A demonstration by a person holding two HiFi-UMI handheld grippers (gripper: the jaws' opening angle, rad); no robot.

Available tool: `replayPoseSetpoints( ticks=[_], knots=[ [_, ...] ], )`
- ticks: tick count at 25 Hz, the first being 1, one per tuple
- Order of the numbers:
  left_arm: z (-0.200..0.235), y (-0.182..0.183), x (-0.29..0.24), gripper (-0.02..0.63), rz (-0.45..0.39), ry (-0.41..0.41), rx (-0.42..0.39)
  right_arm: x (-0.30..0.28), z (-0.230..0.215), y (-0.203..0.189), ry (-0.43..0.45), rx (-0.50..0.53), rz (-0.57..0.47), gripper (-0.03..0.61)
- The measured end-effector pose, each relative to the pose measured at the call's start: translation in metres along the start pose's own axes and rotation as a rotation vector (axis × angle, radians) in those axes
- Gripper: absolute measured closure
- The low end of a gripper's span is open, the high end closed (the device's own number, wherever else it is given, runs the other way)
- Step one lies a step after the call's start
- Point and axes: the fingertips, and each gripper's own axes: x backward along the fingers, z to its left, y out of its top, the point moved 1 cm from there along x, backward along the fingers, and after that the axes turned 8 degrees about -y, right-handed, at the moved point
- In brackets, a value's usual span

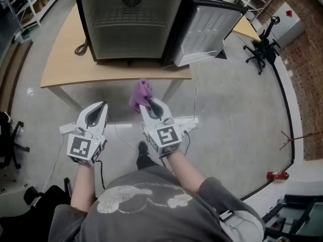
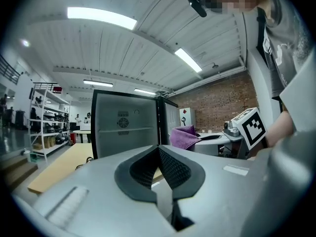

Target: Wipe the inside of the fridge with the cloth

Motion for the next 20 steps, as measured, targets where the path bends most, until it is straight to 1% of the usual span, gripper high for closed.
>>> replayPoseSetpoints(
  ticks=[5, 9, 13, 17, 20],
  knots=[
    [0.031, 0.026, -0.048, 0.596, -0.051, 0.052, -0.016, -0.046, -0.036, 0.01, 0.039, -0.01, 0.0, 0.54],
    [0.054, 0.034, -0.072, 0.596, -0.064, 0.118, -0.022, -0.076, -0.056, 0.012, 0.069, -0.017, -0.001, 0.54],
    [0.068, 0.041, -0.089, 0.597, -0.07, 0.156, -0.024, -0.101, -0.065, 0.018, 0.1, -0.006, -0.01, 0.54],
    [0.076, 0.05, -0.101, 0.596, -0.076, 0.162, -0.031, -0.117, -0.07, 0.025, 0.113, -0.031, -0.039, 0.54],
    [0.088, 0.054, -0.107, 0.596, -0.078, 0.175, -0.035, -0.13, -0.068, 0.031, 0.128, -0.021, -0.049, 0.54]
  ],
)
